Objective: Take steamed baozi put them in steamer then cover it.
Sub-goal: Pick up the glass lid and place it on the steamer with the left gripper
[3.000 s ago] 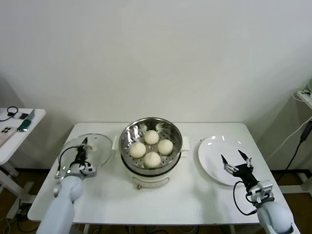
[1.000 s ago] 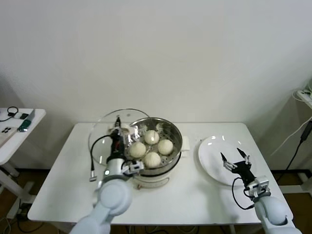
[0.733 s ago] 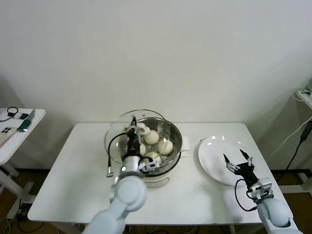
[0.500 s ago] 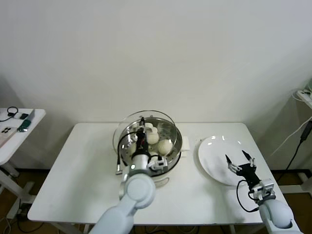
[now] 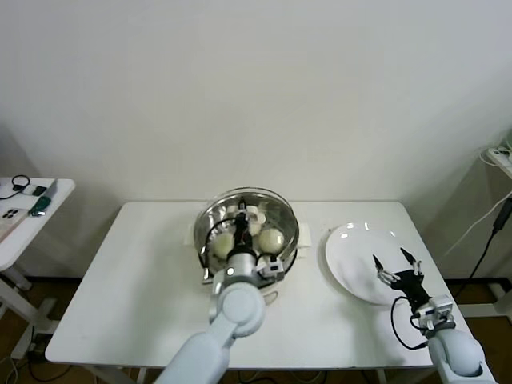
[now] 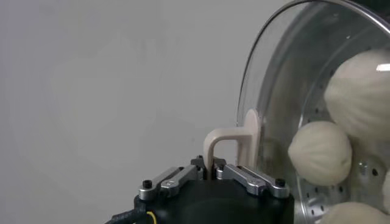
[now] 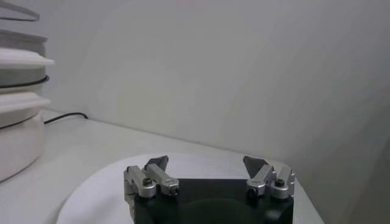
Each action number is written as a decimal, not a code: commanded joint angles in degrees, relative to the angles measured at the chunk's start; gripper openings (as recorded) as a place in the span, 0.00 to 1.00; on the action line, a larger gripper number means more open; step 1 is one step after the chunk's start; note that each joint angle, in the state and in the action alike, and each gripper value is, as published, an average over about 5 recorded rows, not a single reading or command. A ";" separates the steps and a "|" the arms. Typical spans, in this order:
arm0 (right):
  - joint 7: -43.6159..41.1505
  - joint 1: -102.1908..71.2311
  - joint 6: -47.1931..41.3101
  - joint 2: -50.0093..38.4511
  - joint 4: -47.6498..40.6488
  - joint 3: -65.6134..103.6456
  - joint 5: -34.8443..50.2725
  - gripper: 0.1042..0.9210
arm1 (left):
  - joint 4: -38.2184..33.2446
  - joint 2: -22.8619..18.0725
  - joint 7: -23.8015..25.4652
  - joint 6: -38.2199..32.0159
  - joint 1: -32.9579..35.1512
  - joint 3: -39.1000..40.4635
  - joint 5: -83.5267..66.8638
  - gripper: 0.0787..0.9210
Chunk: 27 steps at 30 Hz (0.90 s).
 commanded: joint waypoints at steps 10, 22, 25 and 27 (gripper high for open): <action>-0.18 -0.09 0.15 0.30 -0.08 0.32 -0.21 0.88 | 2.58 -0.50 0.35 2.37 -0.93 1.04 0.78 0.09; -0.38 -0.09 0.35 0.42 -0.43 0.71 -0.17 0.88 | 2.92 -0.45 0.39 2.08 -0.79 1.48 1.23 0.09; -0.43 -0.07 0.38 0.45 -0.47 0.83 -0.17 0.88 | 3.01 -0.43 0.34 2.07 -0.72 1.58 1.37 0.09; -0.48 -0.05 0.39 0.46 -0.50 0.88 -0.16 0.88 | 3.10 -0.44 0.30 2.05 -0.67 1.58 1.47 0.09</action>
